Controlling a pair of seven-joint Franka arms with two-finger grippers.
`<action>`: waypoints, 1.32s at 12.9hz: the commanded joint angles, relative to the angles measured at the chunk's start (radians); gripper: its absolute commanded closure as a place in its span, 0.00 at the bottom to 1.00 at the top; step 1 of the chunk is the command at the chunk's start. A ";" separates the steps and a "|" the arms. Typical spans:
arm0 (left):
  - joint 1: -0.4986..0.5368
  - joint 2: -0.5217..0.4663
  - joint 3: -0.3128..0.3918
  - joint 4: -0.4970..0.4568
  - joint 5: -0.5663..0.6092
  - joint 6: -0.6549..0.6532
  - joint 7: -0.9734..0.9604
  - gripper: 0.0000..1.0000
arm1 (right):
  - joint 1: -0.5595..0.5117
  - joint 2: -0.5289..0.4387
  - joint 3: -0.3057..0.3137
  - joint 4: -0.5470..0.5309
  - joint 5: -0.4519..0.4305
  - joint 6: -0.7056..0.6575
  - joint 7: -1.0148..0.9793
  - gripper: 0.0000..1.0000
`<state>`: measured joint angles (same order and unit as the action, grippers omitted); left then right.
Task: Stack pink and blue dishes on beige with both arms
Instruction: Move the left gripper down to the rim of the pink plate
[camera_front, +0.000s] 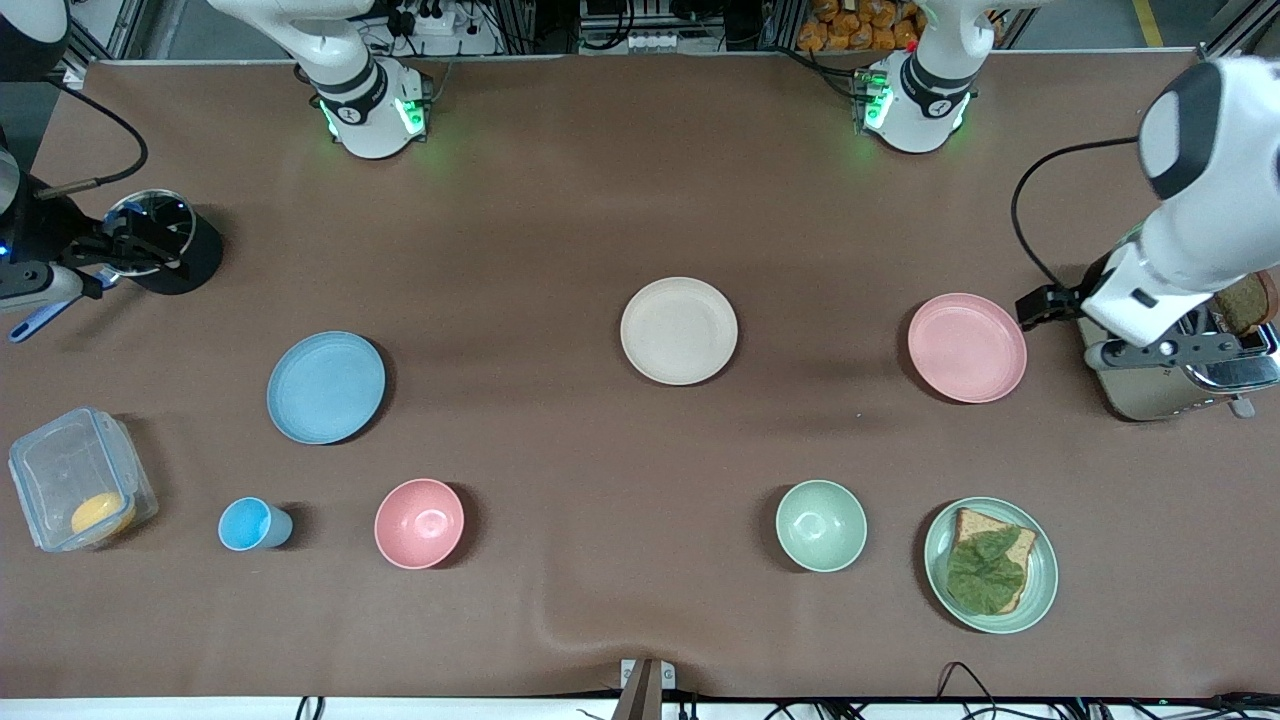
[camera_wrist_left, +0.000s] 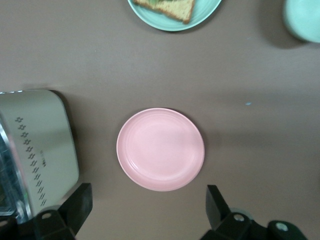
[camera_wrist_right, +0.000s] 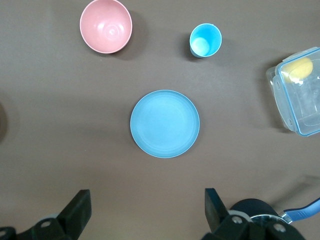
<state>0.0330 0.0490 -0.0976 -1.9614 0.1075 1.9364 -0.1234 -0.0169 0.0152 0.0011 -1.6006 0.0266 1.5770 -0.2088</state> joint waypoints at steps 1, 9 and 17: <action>0.045 -0.058 -0.004 -0.236 0.024 0.198 0.011 0.00 | 0.003 -0.014 -0.004 -0.006 0.004 -0.006 -0.011 0.00; 0.234 0.184 -0.004 -0.386 0.026 0.636 0.151 0.00 | 0.005 -0.014 -0.003 -0.006 0.004 -0.006 -0.011 0.00; 0.243 0.261 -0.002 -0.387 0.024 0.700 0.153 0.03 | 0.003 -0.014 -0.004 -0.006 0.004 -0.008 -0.011 0.00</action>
<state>0.2633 0.2881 -0.0954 -2.3549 0.1149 2.6096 0.0215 -0.0169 0.0151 0.0009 -1.6008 0.0266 1.5767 -0.2088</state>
